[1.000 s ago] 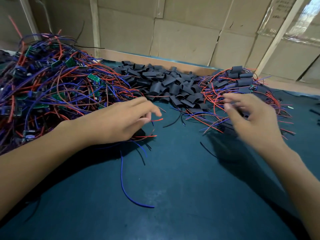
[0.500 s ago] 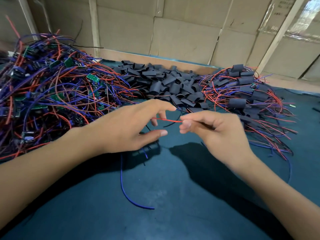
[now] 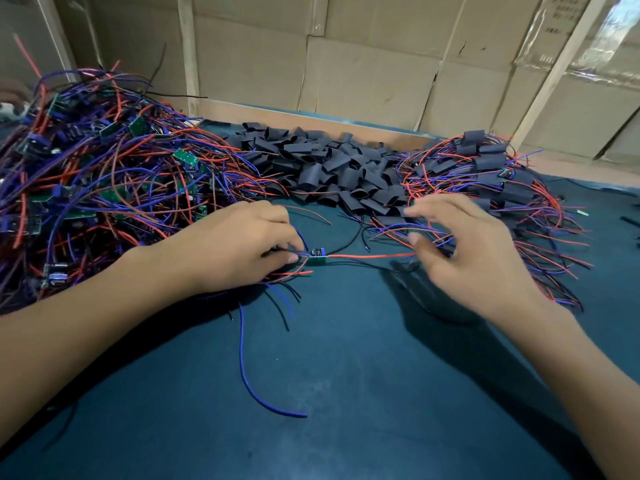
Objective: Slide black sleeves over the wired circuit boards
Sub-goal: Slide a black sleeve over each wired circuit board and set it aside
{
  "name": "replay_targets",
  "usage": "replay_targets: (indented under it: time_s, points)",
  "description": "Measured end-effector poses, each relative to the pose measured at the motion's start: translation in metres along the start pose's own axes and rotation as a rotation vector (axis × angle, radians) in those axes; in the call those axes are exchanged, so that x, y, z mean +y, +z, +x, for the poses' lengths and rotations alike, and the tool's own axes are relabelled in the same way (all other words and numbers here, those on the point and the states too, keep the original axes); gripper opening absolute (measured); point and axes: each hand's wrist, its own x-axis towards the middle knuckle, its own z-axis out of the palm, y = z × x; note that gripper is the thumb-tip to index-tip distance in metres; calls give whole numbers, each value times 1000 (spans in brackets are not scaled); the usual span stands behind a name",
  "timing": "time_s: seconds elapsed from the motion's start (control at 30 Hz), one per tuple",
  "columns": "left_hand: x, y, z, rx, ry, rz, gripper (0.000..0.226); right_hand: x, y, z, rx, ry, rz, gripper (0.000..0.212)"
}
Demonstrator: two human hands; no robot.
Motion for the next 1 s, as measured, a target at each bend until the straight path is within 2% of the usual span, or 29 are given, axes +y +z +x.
replay_targets:
  time_s: [0.07,0.2,0.27,0.37,0.43,0.53,0.6,0.67,0.73,0.8,0.83,0.9,1.0]
  points:
    - [4,6,1,-34,-2,62,26,-16,10,1,34,-101,81,30]
    - [20,6,3,90,74,188,31,-45,36,-5,-152,-171,65,47]
    - [27,3,5,168,144,228,26,-49,43,-8,-177,-192,51,37]
    - [33,-6,6,223,164,215,23,-49,41,-8,-108,-193,231,18]
    - [26,-13,7,223,97,265,35,-48,37,-7,-83,-149,297,17]
    - [-3,-27,21,237,-132,187,54,-43,28,-5,-193,-87,295,19]
    - [-27,-30,41,196,-193,141,47,-38,24,-5,-278,-99,213,24]
    - [-42,-23,64,110,-155,149,32,-37,24,-5,-348,-120,122,37]
    - [-47,-10,85,-61,-130,179,18,-38,23,-6,-408,-138,93,57]
    - [-51,5,100,-274,-79,276,31,-37,20,-8,-415,-145,88,67]
    - [-53,9,105,-353,-62,330,39,-36,19,-9,-398,-140,96,67]
    - [-59,15,111,-398,-47,389,51,-34,18,-9,-353,-133,135,55]
    - [-66,22,119,-359,-67,383,44,-32,18,-10,-327,-128,163,25]
